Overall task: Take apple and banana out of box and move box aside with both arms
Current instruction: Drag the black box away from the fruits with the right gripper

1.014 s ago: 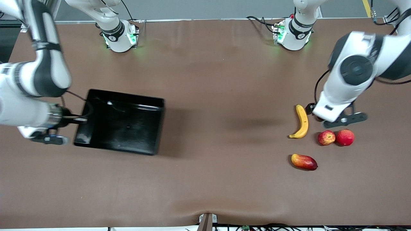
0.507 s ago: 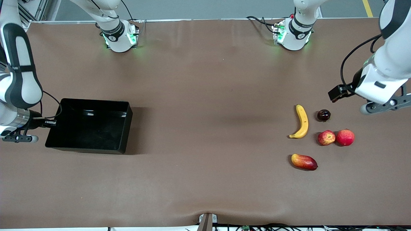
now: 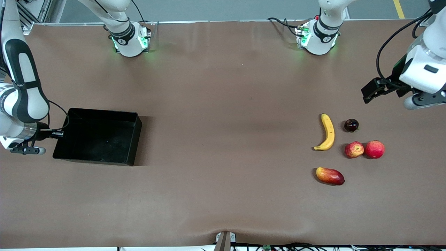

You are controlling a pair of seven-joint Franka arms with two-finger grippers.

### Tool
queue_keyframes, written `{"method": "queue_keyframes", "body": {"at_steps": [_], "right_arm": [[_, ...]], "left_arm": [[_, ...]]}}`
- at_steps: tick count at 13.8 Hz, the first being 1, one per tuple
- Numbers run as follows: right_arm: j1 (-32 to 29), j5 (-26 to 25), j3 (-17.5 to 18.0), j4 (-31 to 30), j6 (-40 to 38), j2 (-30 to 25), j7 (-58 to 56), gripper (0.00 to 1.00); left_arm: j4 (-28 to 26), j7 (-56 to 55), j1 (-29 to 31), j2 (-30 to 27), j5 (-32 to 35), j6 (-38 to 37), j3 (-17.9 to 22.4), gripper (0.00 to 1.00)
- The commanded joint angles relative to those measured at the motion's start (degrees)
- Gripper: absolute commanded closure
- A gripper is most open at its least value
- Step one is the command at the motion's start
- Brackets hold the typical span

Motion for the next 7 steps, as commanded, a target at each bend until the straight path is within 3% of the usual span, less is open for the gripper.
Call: {"method": "queue_keyframes", "body": {"at_steps": [1, 2, 3, 4, 7], "right_arm": [[-1.85, 0.43, 1.42, -0.39, 0.43, 0.05, -0.64, 1.0], [-1.85, 0.35, 1.42, -0.3, 0.34, 0.05, -0.64, 0.93], [-2.11, 0.43, 1.42, -0.13, 0.43, 0.31, -0.64, 0.39], [-2.46, 0.69, 1.51, 0.22, 0.34, 0.66, -0.55, 0.0], [-1.5, 0.78, 2.3, 3.98, -2.37, -0.38, -0.55, 0.0]], "left_arm": [[-1.17, 3.53, -11.18, -3.35, -4.07, -0.08, 15.08, 0.0], [-1.52, 6.5, -14.7, -3.88, -4.86, -0.43, 20.71, 0.0], [-1.53, 6.97, -17.43, -4.41, -5.3, -1.13, 23.98, 0.0], [-1.79, 7.15, -20.15, -5.2, -5.39, -1.14, 26.45, 0.0], [-5.2, 7.85, -27.11, -7.74, -6.87, -0.88, 34.36, 0.0]]}}
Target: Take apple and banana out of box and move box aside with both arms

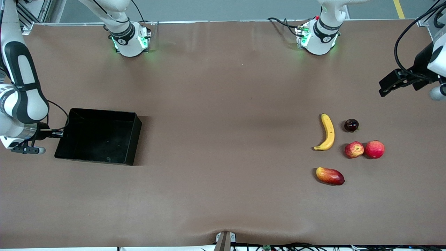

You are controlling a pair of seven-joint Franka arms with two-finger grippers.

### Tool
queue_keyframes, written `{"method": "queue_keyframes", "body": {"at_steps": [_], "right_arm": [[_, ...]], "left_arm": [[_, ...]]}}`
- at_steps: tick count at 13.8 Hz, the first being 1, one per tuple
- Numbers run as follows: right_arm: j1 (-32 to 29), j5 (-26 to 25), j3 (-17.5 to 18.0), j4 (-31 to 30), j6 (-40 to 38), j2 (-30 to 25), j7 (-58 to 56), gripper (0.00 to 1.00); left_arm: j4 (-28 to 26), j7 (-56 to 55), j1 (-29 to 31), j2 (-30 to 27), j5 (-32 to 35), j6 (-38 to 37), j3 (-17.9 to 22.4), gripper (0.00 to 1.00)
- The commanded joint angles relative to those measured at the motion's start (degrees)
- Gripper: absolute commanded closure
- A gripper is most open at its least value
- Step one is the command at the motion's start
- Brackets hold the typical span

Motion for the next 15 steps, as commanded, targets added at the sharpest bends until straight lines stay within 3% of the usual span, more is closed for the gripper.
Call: {"method": "queue_keyframes", "body": {"at_steps": [1, 4, 7, 12, 15], "right_arm": [[-0.67, 0.64, 3.27, 6.56, -5.55, -1.06, -0.71, 0.0], [2.48, -0.32, 4.51, 19.39, -16.8, -0.62, -0.45, 0.0], [6.17, -0.41, 4.6, 27.66, -23.48, -0.97, 0.16, 0.0], [12.86, -0.67, 4.51, 27.95, -31.23, -7.8, 12.8, 0.0], [15.33, -3.13, 4.6, 26.55, -36.33, -14.48, 13.44, 0.0]], "left_arm": [[-5.11, 1.12, -3.45, -4.36, -3.49, 0.54, 4.34, 0.0], [-5.2, 0.42, -3.18, -4.28, -3.86, 0.54, 4.34, 0.0], [-6.96, 0.33, -3.62, -4.89, -3.77, 0.54, 4.16, 0.0], [-6.87, 0.33, -3.79, -4.98, -3.86, 0.63, 3.47, 0.0], [-6.79, 0.24, -3.71, -4.81, -3.77, 1.86, 1.97, 0.0]]}}
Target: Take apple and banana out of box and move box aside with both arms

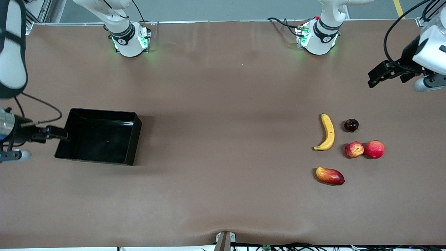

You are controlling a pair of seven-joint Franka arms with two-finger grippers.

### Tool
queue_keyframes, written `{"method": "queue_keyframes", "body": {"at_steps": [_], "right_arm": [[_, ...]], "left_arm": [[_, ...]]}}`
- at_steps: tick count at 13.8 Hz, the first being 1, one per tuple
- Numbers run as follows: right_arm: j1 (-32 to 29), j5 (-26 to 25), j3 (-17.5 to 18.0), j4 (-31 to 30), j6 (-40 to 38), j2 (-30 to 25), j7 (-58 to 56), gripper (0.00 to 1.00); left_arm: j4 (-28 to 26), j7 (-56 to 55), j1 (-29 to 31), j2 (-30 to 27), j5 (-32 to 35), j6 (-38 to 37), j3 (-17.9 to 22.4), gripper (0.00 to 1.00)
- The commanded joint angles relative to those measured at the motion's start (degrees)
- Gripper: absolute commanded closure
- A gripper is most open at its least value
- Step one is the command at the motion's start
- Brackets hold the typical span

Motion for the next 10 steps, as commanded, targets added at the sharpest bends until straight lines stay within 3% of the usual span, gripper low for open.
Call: {"method": "queue_keyframes", "body": {"at_steps": [1, 5, 10], "right_arm": [[0.75, -1.98, -0.22, -2.39, -4.53, -7.93, 1.76, 0.0], [0.39, -1.98, -0.39, -3.53, -11.66, -16.99, 1.94, 0.0], [0.3, -2.33, -0.48, -12.14, -10.62, -22.98, 2.12, 0.0]], "left_arm": [[-1.24, 0.24, -0.03, -1.33, -0.84, 1.56, -0.35, 0.0], [-1.15, 0.24, -0.03, -1.6, -0.93, 2.18, -0.44, 0.0], [-1.5, 0.86, -0.02, -1.69, -2.25, 1.48, -0.53, 0.0]]}}
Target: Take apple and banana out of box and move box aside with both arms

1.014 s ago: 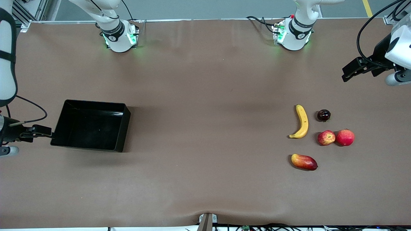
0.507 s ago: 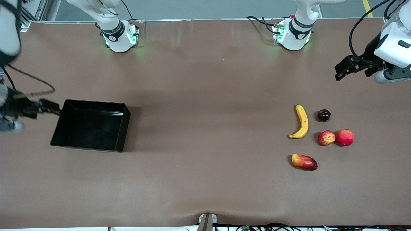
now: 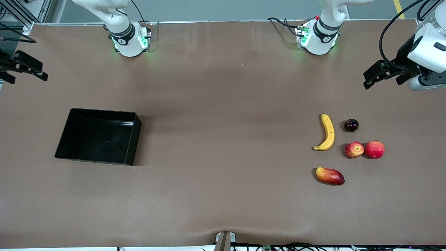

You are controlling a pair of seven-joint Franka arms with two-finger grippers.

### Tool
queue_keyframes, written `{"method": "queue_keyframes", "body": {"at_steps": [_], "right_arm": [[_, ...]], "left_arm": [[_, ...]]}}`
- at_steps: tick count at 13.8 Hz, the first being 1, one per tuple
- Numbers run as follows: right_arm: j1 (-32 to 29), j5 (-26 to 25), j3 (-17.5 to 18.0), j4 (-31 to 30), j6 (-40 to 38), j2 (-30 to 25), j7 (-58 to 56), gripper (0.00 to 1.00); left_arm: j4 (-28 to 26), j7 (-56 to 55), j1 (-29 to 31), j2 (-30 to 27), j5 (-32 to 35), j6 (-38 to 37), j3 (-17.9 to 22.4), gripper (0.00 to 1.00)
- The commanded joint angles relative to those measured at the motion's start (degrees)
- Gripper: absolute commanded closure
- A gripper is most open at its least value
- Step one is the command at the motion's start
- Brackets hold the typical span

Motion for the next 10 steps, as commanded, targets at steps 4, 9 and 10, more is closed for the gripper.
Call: {"method": "queue_keyframes", "body": {"at_steps": [4, 9, 10], "right_arm": [[1.59, -7.12, 1.0, -4.19, 3.61, -2.51, 0.48, 0.0], [1.15, -3.17, 0.47, -4.28, 3.25, -2.59, 0.57, 0.0], [1.06, -3.07, 0.47, -4.37, 3.17, -2.68, 0.57, 0.0]], "left_arm": [[-1.2, 0.16, 0.13, 0.37, -1.01, 0.86, -1.22, 0.0], [-1.37, -1.16, 0.57, 0.02, 0.04, 0.86, -1.14, 0.0], [-1.46, -0.98, 0.66, -0.41, 0.04, 0.51, -1.14, 0.0]]}}
